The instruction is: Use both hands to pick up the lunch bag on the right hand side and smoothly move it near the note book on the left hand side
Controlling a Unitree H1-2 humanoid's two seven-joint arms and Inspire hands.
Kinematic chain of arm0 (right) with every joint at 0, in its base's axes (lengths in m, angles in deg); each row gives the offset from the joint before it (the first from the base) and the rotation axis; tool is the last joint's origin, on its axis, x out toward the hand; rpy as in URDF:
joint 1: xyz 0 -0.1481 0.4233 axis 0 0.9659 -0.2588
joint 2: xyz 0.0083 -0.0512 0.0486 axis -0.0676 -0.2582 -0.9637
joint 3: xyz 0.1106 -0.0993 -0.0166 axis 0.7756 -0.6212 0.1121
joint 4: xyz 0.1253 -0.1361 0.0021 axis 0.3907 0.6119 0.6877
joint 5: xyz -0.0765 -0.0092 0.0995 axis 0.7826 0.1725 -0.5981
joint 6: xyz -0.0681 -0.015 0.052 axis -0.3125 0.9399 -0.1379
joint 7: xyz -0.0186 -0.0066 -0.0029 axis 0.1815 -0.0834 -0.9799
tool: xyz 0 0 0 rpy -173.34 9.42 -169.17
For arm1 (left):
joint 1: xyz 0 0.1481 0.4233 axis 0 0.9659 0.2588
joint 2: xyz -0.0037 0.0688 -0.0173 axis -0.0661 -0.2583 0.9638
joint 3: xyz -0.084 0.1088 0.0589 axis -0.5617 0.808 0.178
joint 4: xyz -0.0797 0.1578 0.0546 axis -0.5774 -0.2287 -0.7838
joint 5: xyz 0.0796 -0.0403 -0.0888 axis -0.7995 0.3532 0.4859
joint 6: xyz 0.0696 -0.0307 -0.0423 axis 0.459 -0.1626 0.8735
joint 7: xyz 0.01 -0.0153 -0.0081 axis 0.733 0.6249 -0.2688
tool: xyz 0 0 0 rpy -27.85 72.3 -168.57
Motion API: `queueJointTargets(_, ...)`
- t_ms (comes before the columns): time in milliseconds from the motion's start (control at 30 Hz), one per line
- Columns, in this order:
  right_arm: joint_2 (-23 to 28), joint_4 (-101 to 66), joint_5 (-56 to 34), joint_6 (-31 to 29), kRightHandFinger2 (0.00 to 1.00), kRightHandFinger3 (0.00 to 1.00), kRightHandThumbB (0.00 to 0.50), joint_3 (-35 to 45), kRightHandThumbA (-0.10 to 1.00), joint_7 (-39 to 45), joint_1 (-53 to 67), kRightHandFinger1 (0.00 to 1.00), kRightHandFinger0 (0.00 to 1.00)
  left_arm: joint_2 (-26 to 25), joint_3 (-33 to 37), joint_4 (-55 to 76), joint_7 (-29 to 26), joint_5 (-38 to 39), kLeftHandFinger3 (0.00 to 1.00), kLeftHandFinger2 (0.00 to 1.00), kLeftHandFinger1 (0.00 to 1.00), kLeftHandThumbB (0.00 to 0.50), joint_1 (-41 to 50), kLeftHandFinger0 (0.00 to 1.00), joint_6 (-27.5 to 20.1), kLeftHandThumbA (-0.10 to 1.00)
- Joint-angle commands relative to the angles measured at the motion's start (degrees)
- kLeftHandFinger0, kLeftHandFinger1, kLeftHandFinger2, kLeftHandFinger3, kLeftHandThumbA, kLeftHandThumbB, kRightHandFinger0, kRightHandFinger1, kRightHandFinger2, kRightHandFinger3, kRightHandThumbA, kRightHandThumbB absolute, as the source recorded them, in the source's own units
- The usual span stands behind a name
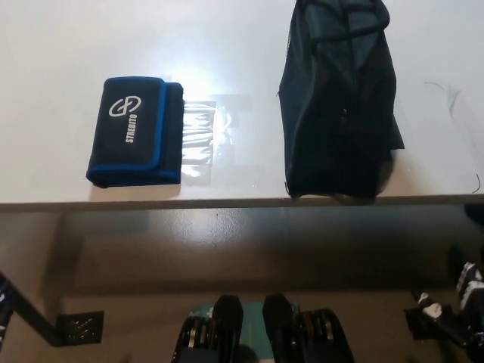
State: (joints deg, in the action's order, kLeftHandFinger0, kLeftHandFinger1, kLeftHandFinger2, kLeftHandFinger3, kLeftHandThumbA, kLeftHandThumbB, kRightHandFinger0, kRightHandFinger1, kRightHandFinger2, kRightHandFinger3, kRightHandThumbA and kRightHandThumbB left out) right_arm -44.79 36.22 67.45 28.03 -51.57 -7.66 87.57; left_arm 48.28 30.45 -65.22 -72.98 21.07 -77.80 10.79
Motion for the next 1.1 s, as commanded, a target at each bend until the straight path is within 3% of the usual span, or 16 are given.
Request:
queueJointTargets(0,1.5,-8.8,-2.1,-5.5,1.00,1.00,0.165,2.2,0.85,-0.2,-0.9,1.00,1.00,-1.6,-0.4,7.1,1.3,1.5,1.00,1.00,1.00,0.272,-0.4,1.00,-7.2,1.00)
queueJointTargets(67,1.5,-11.5,-2.1,-4.9,1.00,1.00,0.148,2.5,0.86,-0.1,-1.0,1.00,1.00,-0.7,-0.4,10.3,1.1,2.3,1.00,1.00,1.00,0.278,-0.9,1.00,-6.7,1.00)
queueJointTargets(200,1.5,-16.3,-3.1,-3.9,1.00,1.00,0.127,3.0,0.84,0.1,-0.4,1.00,1.00,1.4,-0.2,16.6,0.9,5.3,1.00,1.00,1.00,0.336,-1.3,1.00,-5.0,1.00)
queueJointTargets(333,1.8,-19.4,-3.7,-3.9,1.00,1.00,0.105,3.5,0.82,0.0,-0.5,1.00,1.00,2.7,0.5,23.8,1.1,5.7,1.00,1.00,1.00,0.328,-3.1,1.00,-3.1,1.00)
queueJointTargets(567,1.7,-23.7,-3.9,-2.3,1.00,1.00,0.169,4.9,0.86,-1.3,-3.1,1.00,1.00,2.8,2.4,31.8,2.8,5.7,1.00,1.00,1.00,0.252,-11.9,0.96,0.4,0.97)
queueJointTargets(800,2.6,-23.4,-4.1,-2.2,1.00,1.00,0.148,6.5,0.90,-1.4,-7.6,1.00,1.00,3.9,5.9,32.7,4.0,3.0,1.00,1.00,1.00,0.249,-21.3,0.97,5.5,0.99)
queueJointTargets(833,2.6,-23.4,-4.6,-1.8,1.00,1.00,0.101,6.7,0.91,-1.5,-8.3,1.00,1.00,4.1,6.3,32.5,4.1,2.4,1.00,1.00,1.00,0.206,-22.5,0.98,6.5,0.97)
queueJointTargets(900,2.8,-22.4,-7.0,-1.3,1.00,1.00,0.117,7.3,0.84,-1.6,-10.9,1.00,1.00,4.5,7.7,32.2,4.6,1.5,1.00,1.00,1.00,0.234,-26.0,0.98,10.6,0.99)
queueJointTargets(967,3.4,-21.0,-9.8,-0.2,1.00,1.00,0.127,7.6,0.83,-0.9,-13.3,1.00,1.00,5.2,8.8,31.4,4.8,1.0,1.00,1.00,1.00,0.220,-29.2,1.00,13.5,0.98)
queueJointTargets(1067,5.0,-18.0,-11.8,3.1,1.00,1.00,0.138,8.2,0.94,-0.2,-17.0,1.00,1.00,6.5,10.3,27.9,4.8,0.4,1.00,1.00,1.00,0.217,-34.8,1.00,17.1,1.00)
